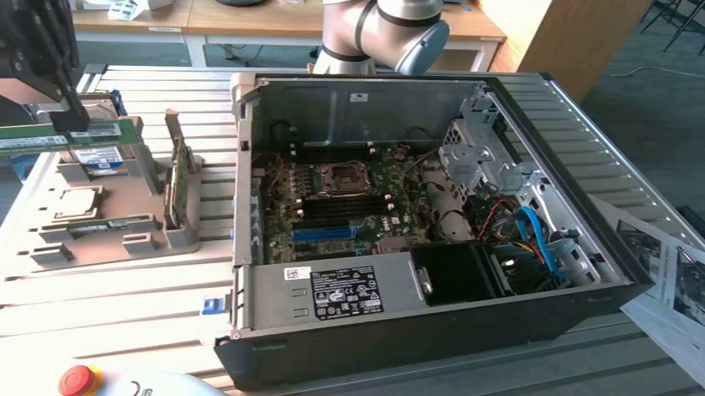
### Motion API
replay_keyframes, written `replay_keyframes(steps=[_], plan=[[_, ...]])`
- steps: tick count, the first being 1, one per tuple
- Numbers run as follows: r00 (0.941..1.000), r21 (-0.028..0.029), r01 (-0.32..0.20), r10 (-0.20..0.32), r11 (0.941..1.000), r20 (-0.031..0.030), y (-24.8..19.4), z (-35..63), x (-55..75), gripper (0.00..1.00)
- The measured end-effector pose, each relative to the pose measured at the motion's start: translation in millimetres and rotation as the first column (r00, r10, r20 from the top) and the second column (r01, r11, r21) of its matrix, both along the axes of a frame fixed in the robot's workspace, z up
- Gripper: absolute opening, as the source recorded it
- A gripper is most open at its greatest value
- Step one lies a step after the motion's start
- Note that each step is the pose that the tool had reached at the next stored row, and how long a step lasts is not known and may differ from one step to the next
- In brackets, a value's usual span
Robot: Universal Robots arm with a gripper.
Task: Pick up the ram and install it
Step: 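Pick up the ram and move it above insertion slot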
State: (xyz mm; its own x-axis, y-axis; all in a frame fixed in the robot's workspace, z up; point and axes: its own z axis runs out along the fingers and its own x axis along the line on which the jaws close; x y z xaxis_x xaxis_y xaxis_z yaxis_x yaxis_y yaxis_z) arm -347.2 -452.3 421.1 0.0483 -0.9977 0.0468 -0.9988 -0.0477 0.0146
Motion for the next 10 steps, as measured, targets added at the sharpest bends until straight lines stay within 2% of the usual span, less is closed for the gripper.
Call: replay_keyframes(steps=[10], plan=[[1.0000, 0.0000, 0.000, 0.000, 1.0000, -0.0004, -3.2, 0.0, 23.0, 0.12]])
